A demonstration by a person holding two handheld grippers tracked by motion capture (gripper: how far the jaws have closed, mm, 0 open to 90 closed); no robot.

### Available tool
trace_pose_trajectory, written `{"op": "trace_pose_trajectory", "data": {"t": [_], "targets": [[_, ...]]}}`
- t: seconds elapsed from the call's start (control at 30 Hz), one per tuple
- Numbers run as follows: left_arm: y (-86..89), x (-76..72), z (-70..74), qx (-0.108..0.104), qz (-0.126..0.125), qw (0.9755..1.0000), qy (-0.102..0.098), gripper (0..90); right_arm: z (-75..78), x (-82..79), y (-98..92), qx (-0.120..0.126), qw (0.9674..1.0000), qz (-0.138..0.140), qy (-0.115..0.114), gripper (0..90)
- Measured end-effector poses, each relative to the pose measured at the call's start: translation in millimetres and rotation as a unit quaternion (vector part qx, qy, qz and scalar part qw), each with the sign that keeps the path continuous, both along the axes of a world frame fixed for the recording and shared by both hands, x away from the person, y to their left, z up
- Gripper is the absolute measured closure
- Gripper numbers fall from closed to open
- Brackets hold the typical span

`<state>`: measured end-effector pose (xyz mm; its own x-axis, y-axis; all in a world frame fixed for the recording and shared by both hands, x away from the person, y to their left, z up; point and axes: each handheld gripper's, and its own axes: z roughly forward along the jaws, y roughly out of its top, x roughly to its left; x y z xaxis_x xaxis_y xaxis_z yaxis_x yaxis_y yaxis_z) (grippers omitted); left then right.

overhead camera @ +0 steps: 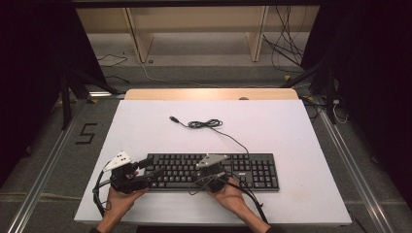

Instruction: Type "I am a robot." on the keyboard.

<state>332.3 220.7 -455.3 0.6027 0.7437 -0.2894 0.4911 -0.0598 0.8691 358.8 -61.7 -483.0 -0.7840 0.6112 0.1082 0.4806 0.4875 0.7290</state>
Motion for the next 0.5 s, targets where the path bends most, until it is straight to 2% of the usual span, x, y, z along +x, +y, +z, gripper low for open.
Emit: {"op": "trace_pose_trajectory", "data": {"t": [0.23, 0.3, 0.4, 0.5], "targets": [[0.2, 0.1, 0.1, 0.000, 0.000, 1.0000, -0.001, 29.3, 4.7, 2.3, -5.7, 0.025, 0.9997, -0.007, 0.003, 89.9], [0.5, 0.0, 0.2, 0.000, 0.001, 1.0000, -0.001, 29.3, 6.6, 2.5, -7.2, 0.034, 0.9994, -0.008, 0.005, 86.7], [0.7, -0.2, 0.5, -0.001, 0.002, 1.0000, -0.002, 29.3, 8.7, 1.8, -8.7, 0.044, 0.9990, -0.007, 0.008, 79.8], [0.5, -0.4, 0.6, -0.001, 0.002, 1.0000, -0.003, 29.3, 11.5, 0.0, -10.0, 0.058, 0.9983, 0.000, 0.007, 65.2]]}}
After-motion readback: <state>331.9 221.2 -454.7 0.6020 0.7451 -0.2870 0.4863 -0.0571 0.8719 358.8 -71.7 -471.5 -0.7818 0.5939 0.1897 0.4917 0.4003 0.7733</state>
